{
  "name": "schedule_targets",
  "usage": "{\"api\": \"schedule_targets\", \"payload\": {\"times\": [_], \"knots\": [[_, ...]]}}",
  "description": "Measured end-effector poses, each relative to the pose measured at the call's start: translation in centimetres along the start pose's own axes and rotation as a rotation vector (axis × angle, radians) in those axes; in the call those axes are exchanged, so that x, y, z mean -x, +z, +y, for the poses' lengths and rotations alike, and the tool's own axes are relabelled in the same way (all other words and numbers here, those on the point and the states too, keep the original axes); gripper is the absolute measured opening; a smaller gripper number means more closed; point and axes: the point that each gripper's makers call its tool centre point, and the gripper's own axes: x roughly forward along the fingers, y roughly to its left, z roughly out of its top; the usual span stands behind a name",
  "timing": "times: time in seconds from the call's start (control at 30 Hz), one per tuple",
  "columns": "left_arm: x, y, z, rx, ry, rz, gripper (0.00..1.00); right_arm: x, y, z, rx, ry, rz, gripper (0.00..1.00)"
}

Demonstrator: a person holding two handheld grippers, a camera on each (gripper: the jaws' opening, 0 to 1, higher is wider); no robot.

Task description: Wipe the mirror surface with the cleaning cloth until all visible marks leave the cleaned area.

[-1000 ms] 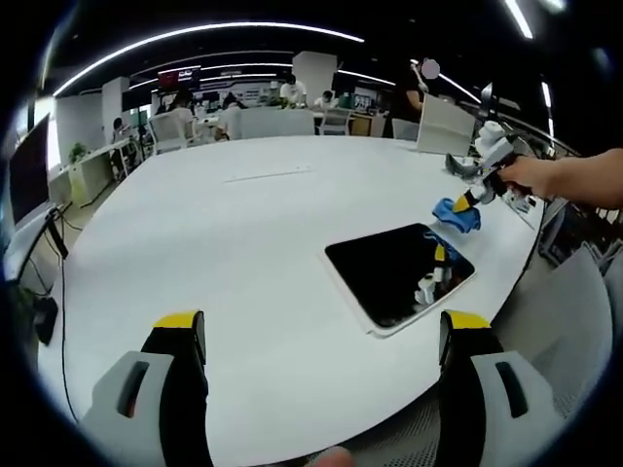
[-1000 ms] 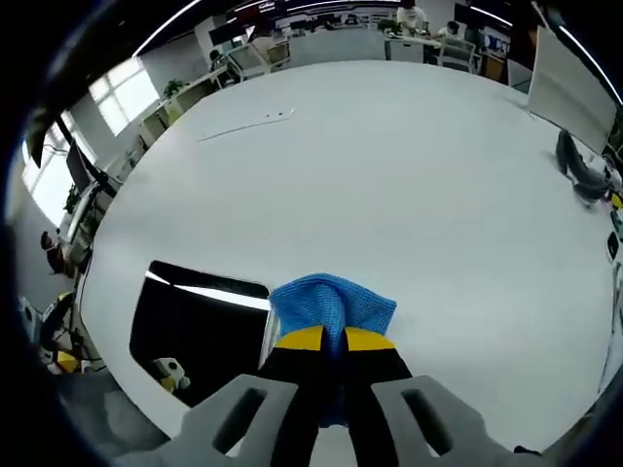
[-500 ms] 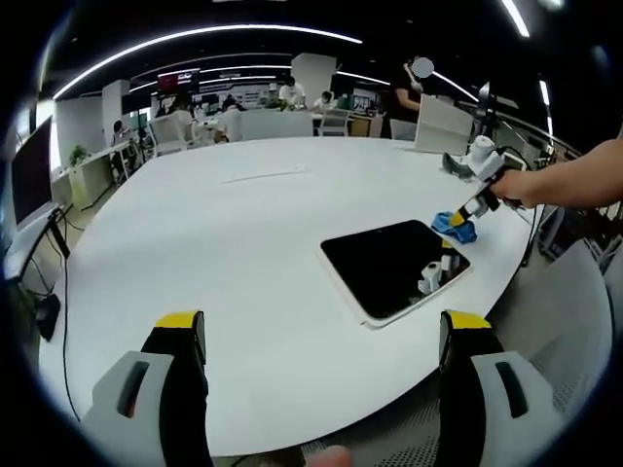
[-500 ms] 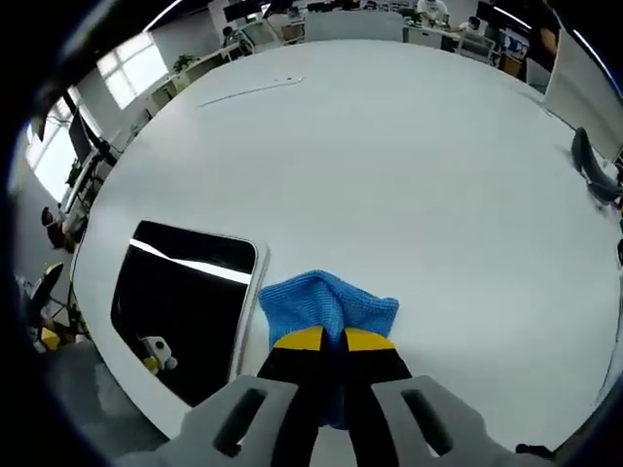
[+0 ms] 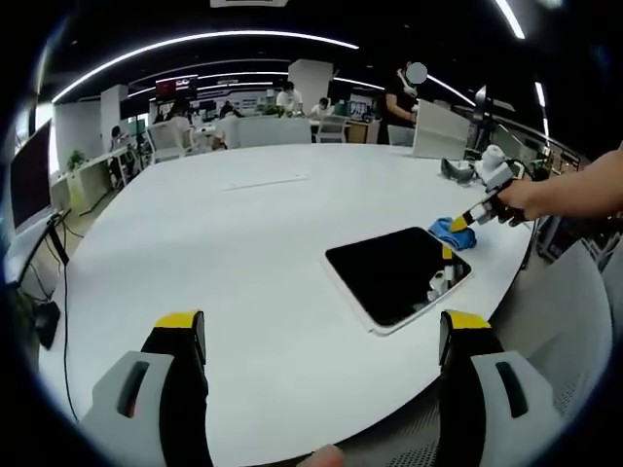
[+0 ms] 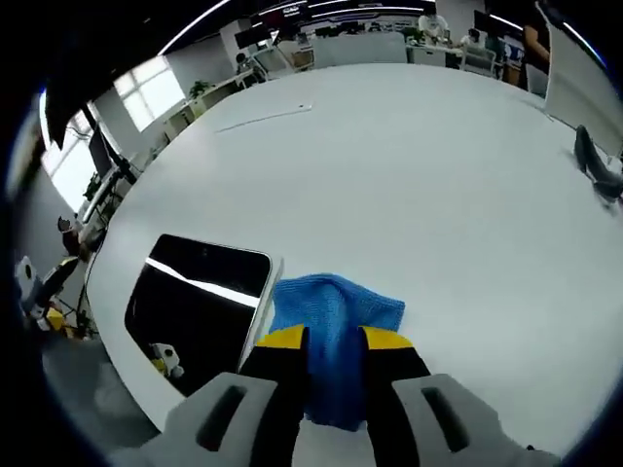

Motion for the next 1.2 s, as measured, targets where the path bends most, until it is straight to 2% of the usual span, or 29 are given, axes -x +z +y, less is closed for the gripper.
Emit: {"api": "schedule_targets", "payload": {"times": [0.03, 0.07, 0.1, 0.13, 0.2, 0.27, 0.3, 0.33, 0.37, 0.43, 0.5, 0.53, 0.6, 0.63, 0.67, 0.7, 0.73, 0.77, 0.9, 0.97, 1.2], "knots": [[0.0, 0.6, 0.3, 0.025, -0.012, -0.025, 0.99, 0.7, 0.8, 0.2, 0.018, 0.009, -0.040, 0.40], [0.0, 0.7, 0.4, 0.028, -0.013, -0.031, 0.99, 1.2, 1.4, 0.3, 0.035, 0.017, -0.067, 0.48], [0.2, 1.1, 0.8, 0.022, -0.014, -0.039, 0.99, 2.0, 2.4, 0.4, 0.068, 0.025, -0.121, 0.57], [0.3, 1.2, 1.0, 0.022, -0.019, -0.042, 0.99, 2.3, 2.5, 0.3, 0.078, 0.022, -0.127, 0.62], [0.4, 1.5, 1.2, 0.016, -0.035, -0.055, 0.99, 3.5, 3.5, 0.5, 0.120, 0.059, -0.203, 0.74], [0.5, 1.4, 1.7, 0.006, -0.037, -0.062, 0.99, 5.0, 3.2, -0.3, 0.145, 0.033, -0.249, 0.86], [0.6, 1.2, 1.9, 0.002, -0.035, -0.061, 0.99, 5.7, 2.5, -0.6, 0.153, 0.038, -0.263, 0.93], [0.7, 1.0, 2.0, 0.001, -0.036, -0.059, 0.99, 6.2, 1.7, -1.0, 0.152, 0.042, -0.264, 0.95], [0.7, 0.9, 2.0, 0.000, -0.039, -0.059, 0.99, 6.8, 1.1, -1.1, 0.155, 0.049, -0.280, 0.97], [0.9, 0.6, 1.3, 0.005, -0.090, -0.072, 0.99, 7.8, -1.3, -1.7, 0.147, 0.051, -0.272, 0.98], [1.0, -0.2, 1.3, -0.002, -0.086, -0.050, 0.99, 9.1, -3.4, -1.7, 0.138, 0.081, -0.273, 0.98], [1.1, -0.9, 1.5, -0.008, -0.075, -0.020, 0.99, 9.8, -4.8, -1.5, 0.114, 0.090, -0.241, 0.98], [1.1, -1.1, 1.6, 0.000, -0.073, -0.019, 0.99, 10.8, -5.7, -1.4, 0.167, 0.084, -0.252, 0.98], [1.2, -1.0, 1.6, 0.004, -0.070, -0.023, 0.99, 11.6, -6.0, -1.6, 0.230, 0.047, -0.283, 0.98], [1.2, -1.0, 1.6, 0.004, -0.063, -0.022, 0.99, 11.8, -6.7, -1.7, 0.221, 0.044, -0.273, 0.98], [1.3, -1.1, 1.7, 0.000, -0.056, -0.020, 0.99, 12.1, -7.2, -1.8, 0.152, 0.052, -0.266, 0.98], [1.3, -1.1, 1.7, -0.007, -0.050, -0.019, 0.99, 12.4, -7.2, -1.6, 0.099, 0.070, -0.289, 0.98], [1.4, -1.1, 1.7, -0.008, -0.049, -0.020, 0.99, 12.6, -7.2, -1.5, 0.085, 0.079, -0.302, 0.98], [1.6, -1.1, 2.0, -0.009, -0.036, -0.025, 0.99, 12.7, -8.1, -1.3, 0.115, 0.057, -0.271, 0.98], [1.8, -1.1, 2.1, -0.001, -0.031, -0.026, 0.99, 12.7, -7.7, -1.1, 0.150, 0.062, -0.283, 0.98], [1.9, -1.3, 2.2, 0.004, -0.028, -0.010, 0.99, 11.9, -7.4, -0.9, 0.118, 0.052, -0.263, 0.98]]}}
